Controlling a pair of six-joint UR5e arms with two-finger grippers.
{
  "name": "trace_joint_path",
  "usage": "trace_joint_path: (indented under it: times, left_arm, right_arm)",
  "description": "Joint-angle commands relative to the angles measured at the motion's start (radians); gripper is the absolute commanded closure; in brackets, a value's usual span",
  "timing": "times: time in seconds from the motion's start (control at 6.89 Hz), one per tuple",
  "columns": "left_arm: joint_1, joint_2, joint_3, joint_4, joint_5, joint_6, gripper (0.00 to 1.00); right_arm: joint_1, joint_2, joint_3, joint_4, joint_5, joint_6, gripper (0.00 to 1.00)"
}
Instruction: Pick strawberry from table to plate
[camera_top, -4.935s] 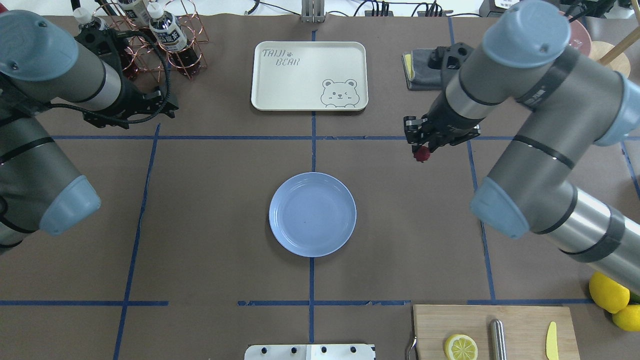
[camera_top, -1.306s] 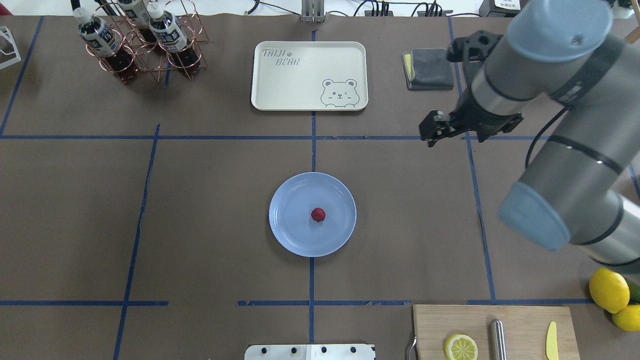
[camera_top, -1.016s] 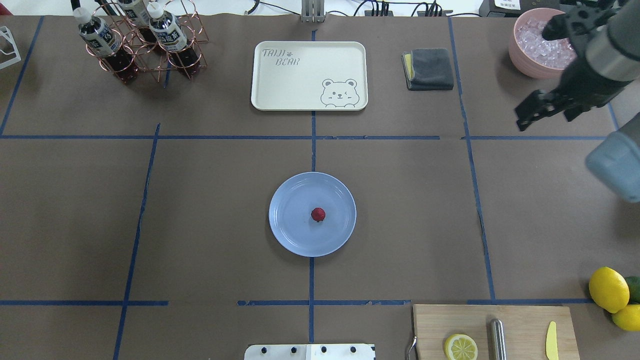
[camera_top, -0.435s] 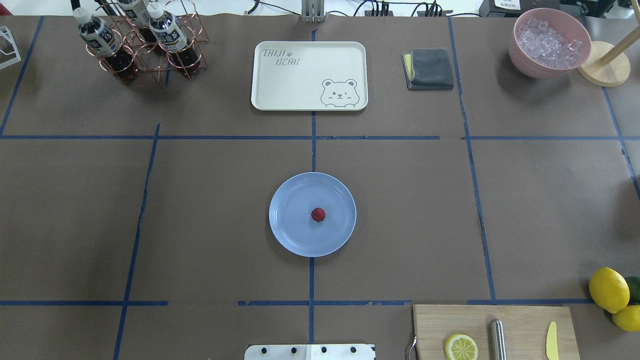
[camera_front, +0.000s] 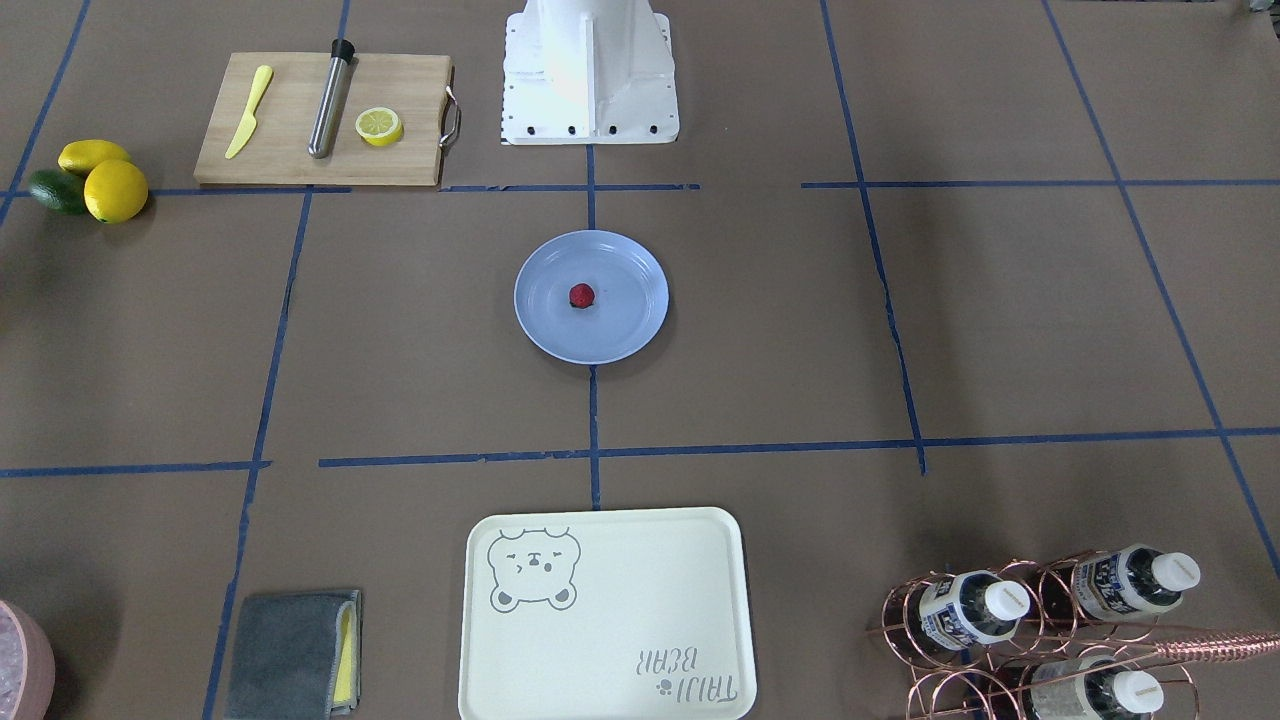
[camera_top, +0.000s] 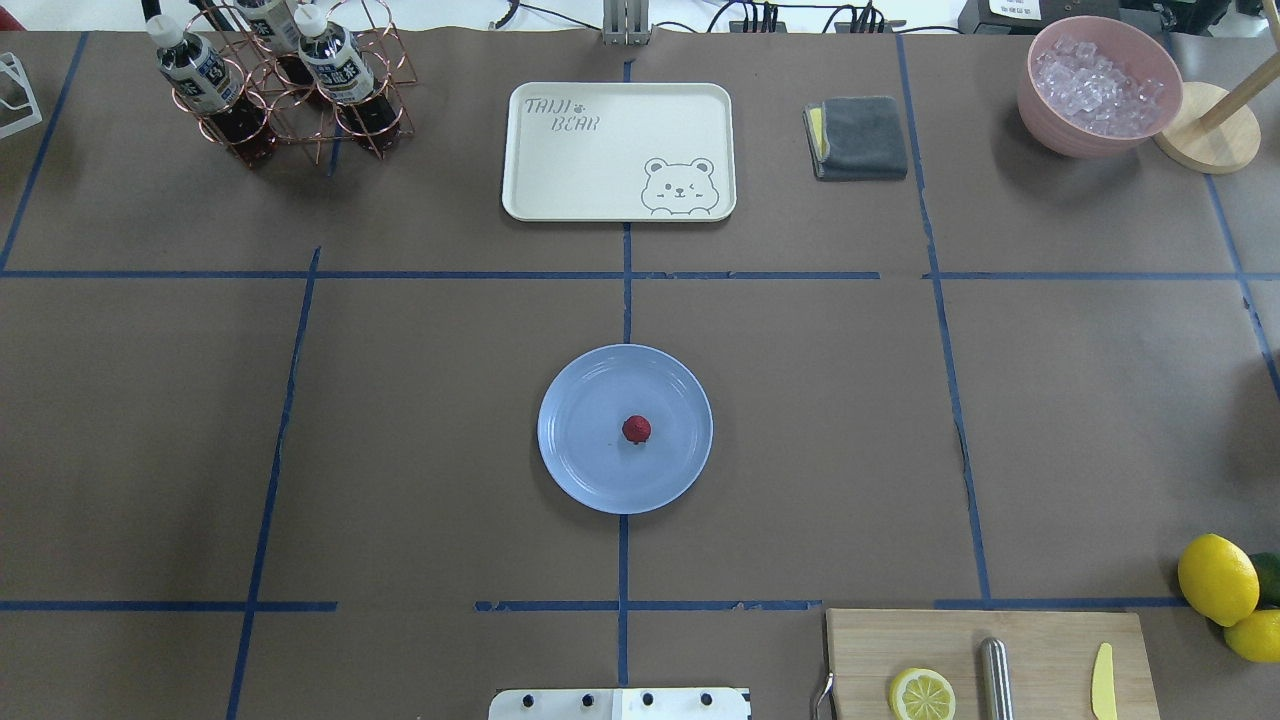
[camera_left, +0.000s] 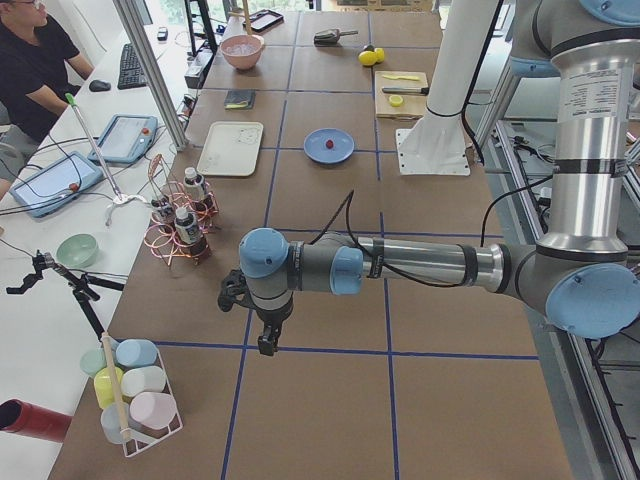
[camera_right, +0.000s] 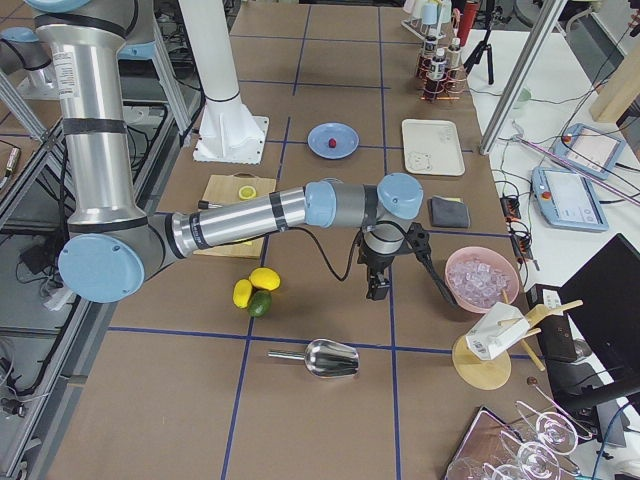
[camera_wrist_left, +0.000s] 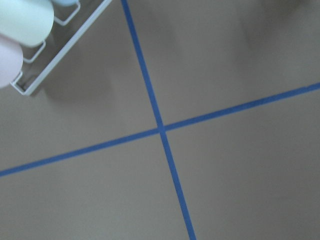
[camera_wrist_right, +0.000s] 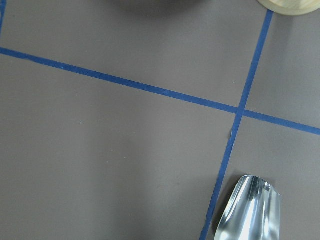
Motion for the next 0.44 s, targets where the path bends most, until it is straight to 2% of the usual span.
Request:
trace_joint_path:
  times: [0.0,0.29]
  left_arm:
    - [0.0,0.004,0.0,-0.001,0.0,-0.001,0.0]
    - [0.0,0.004,0.003,-0.001,0.0,-0.001,0.0]
  right_arm:
    - [0.077,-0.052,-0.08,0.083,0.034,-0.001,0.0]
    - [0.114,-0.116,-0.095,0.165,0.073,0.002,0.0]
